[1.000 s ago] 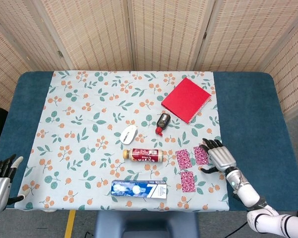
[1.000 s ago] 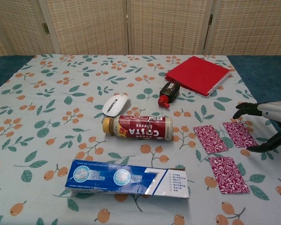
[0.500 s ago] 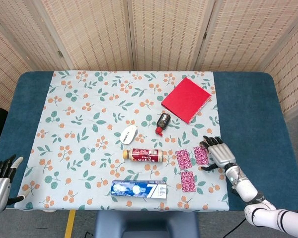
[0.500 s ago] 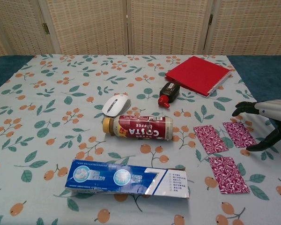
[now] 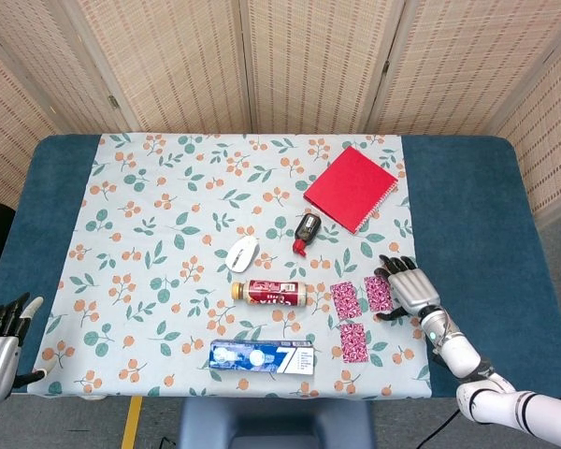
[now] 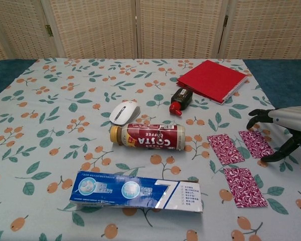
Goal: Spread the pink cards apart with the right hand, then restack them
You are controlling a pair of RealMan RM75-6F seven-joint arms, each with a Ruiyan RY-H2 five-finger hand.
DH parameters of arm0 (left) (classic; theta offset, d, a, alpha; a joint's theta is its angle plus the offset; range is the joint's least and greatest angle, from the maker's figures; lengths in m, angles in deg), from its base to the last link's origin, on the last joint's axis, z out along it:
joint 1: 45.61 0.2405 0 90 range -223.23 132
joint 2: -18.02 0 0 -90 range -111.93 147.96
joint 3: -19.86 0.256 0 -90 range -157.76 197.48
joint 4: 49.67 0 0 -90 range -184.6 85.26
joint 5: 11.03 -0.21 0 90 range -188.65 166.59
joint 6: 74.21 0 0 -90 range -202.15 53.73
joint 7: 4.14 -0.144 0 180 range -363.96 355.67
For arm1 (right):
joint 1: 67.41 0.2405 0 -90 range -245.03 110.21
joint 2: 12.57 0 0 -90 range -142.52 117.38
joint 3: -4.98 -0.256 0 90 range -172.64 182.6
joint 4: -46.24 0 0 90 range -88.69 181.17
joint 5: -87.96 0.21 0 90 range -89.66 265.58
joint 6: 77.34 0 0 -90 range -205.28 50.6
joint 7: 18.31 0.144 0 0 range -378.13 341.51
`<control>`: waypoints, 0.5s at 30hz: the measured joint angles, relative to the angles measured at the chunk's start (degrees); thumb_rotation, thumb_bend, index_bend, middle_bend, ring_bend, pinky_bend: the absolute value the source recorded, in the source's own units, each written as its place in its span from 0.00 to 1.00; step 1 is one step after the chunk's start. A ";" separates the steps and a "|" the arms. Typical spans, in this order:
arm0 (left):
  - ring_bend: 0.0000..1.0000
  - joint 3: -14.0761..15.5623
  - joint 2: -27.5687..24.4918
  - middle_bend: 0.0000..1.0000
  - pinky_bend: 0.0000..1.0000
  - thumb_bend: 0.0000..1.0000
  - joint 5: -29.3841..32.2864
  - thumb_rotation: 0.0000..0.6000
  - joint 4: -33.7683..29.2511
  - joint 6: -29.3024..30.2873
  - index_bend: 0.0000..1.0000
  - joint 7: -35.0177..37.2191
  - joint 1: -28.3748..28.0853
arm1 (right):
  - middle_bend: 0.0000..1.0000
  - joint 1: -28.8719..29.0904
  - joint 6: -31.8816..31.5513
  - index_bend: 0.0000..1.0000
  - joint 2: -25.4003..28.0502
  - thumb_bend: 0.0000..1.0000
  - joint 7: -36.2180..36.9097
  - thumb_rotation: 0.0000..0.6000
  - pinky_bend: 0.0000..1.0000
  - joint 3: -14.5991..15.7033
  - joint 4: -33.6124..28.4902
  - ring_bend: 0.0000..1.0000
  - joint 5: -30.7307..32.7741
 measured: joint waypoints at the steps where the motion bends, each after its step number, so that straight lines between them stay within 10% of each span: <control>1: 0.03 0.00 0.03 0.00 0.00 0.24 0.00 1.00 0.00 -0.03 0.08 -0.04 -0.02 | 0.00 0.01 -0.08 0.18 -0.11 0.21 0.05 0.66 0.00 0.00 0.15 0.00 -0.06; 15: 0.03 0.00 0.20 0.00 0.00 0.24 0.22 1.00 0.28 -0.42 0.08 0.11 -0.12 | 0.00 -0.18 -1.18 0.24 -1.34 0.20 -0.24 0.75 0.00 -0.05 1.25 0.00 -0.14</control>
